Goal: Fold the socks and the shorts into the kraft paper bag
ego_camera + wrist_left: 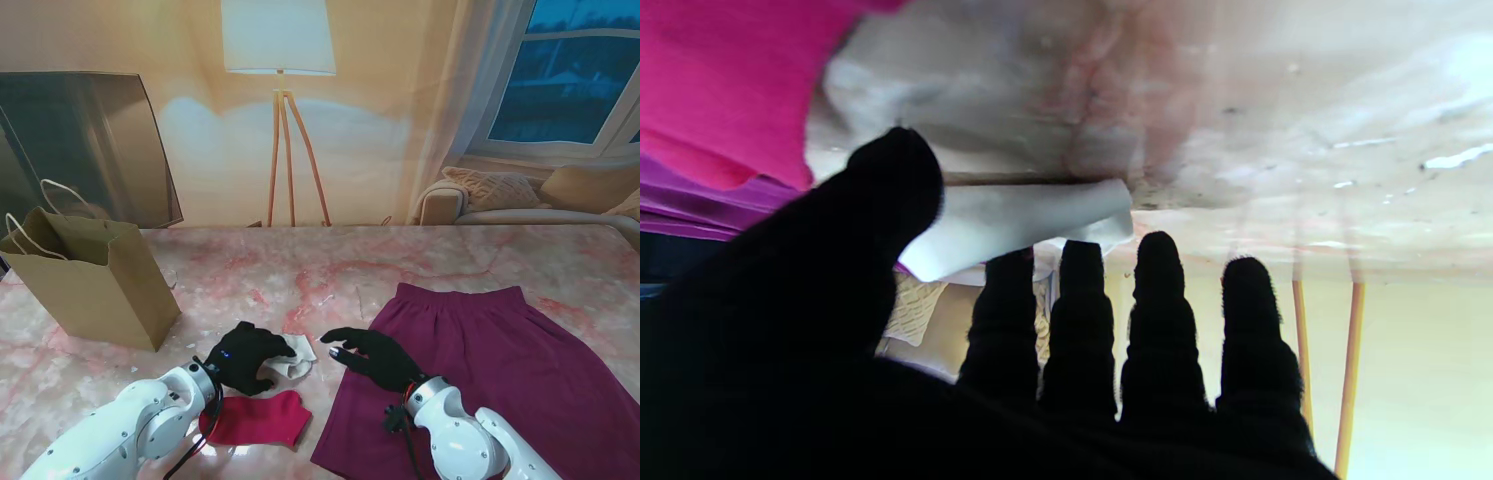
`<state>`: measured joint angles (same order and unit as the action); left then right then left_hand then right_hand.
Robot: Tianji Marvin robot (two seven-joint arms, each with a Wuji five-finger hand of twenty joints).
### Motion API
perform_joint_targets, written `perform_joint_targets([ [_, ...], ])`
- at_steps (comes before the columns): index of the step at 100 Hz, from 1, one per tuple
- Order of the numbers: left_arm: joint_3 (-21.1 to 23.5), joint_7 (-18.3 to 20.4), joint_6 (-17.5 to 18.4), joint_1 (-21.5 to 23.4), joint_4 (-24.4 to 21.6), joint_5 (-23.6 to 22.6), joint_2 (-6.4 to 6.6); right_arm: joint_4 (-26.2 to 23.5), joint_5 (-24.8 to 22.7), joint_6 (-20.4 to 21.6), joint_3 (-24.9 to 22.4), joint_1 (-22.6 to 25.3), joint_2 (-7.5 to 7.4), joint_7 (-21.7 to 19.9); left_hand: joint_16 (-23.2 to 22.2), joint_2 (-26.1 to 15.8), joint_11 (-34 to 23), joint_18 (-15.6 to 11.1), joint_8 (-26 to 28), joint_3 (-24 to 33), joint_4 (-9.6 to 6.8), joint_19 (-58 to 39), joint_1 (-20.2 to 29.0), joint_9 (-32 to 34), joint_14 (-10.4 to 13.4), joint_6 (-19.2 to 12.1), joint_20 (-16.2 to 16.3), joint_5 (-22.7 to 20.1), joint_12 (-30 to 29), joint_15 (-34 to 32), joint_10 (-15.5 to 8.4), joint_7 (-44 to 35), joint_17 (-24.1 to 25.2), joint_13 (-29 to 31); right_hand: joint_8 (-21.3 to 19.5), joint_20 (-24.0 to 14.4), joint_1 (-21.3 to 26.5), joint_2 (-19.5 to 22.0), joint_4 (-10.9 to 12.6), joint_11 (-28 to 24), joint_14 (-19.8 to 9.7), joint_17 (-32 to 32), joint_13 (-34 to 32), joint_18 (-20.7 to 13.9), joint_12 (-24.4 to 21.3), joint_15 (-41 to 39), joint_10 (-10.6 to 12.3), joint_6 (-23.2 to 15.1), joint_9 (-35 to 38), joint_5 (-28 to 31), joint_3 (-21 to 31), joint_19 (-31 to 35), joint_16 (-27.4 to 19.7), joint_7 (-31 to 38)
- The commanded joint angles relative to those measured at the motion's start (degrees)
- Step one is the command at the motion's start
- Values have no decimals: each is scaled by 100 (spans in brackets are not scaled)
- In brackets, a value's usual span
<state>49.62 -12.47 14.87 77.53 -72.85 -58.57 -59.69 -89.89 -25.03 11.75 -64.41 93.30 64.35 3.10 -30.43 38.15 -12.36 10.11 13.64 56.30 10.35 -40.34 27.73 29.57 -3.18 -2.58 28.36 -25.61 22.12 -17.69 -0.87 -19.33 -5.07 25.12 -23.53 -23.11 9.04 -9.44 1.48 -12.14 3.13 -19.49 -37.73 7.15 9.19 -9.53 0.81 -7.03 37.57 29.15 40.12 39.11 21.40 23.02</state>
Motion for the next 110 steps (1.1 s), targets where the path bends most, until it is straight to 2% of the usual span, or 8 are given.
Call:
perform_joint_targets([
  [1,-57,-36,-48,-66,103,-29,-36,-6,14,28,-1,54,11,0,-89,222,-124,19,94,66,-184,-88,109,49,-45,-20,72,-112,63,-154,-3,-140,-25,77,-43,-219,37,112,-229,-70,45,-7,-85,-11,62,-106,14,-137,47,-84,-151,162,155,47],
  [13,-330,-346,-212,-238,366,29,-85,-27,28,39,-31,81,5,-28,-168,237,-310,33,331,193,-122,-332,187,491,-5,-156,116,-469,173,-336,-115,-613,-192,378,-42,-219,40,113,-229,-70,42,-2,-87,-9,63,-106,17,-136,44,-95,-145,160,156,44],
  [35,-535,-871,-379,-388,690,207,-213,-51,41,59,-74,113,1,-41,-300,-67,-658,26,916,244,-172,-774,243,1559,118,-765,88,-1172,384,-628,-301,-1778,-475,974,-38,-220,33,112,-231,-72,34,-7,-95,-1,63,-107,16,-141,48,-109,-142,161,158,36],
  [41,-535,-977,-421,-391,729,270,-251,-50,43,61,-75,115,1,-43,-341,-14,-755,30,879,-48,273,-926,601,1889,147,-1011,71,-1393,445,-720,-438,-2107,-562,1146,-38,-220,37,107,-230,-72,40,-6,-91,-1,63,-105,13,-148,49,-113,-140,159,158,35],
  [46,-509,-1017,-428,-378,733,317,-273,-48,46,64,-74,115,2,-42,-351,-40,-797,37,774,-261,336,-983,800,2067,166,-1145,49,-1493,470,-754,-460,-2313,-581,1219,-37,-221,36,110,-231,-71,42,-6,-101,-1,62,-109,16,-144,49,-118,-142,160,160,33],
  [52,-475,-1065,-435,-359,734,368,-298,-45,45,68,-74,113,1,-45,-370,-75,-826,52,527,-575,273,-1063,1093,2308,162,-1353,19,-1645,738,-814,-483,-2816,-609,1312,-36,-221,37,111,-231,-69,43,-7,-91,-3,62,-104,17,-124,48,-123,-143,160,158,30],
  [63,-402,-1210,-460,-321,736,405,-333,-42,47,73,-75,112,1,-43,-401,-287,-550,58,371,-532,199,-1240,1175,2960,183,-1600,30,-2075,1409,-951,-574,-3214,-752,1569,-35,-222,35,108,-231,-69,41,-5,-93,-3,62,-105,13,-154,47,-131,-143,159,159,27],
  [110,387,-1047,-439,237,68,295,-289,-17,25,100,-73,102,8,-3,-311,-352,-159,85,-19,-581,202,-1295,1115,3561,202,-1702,19,-2585,1021,-933,-649,-3168,-748,1816,-36,-225,44,114,-231,-66,39,-9,-105,4,60,-110,19,-138,45,-131,-141,160,162,37],
])
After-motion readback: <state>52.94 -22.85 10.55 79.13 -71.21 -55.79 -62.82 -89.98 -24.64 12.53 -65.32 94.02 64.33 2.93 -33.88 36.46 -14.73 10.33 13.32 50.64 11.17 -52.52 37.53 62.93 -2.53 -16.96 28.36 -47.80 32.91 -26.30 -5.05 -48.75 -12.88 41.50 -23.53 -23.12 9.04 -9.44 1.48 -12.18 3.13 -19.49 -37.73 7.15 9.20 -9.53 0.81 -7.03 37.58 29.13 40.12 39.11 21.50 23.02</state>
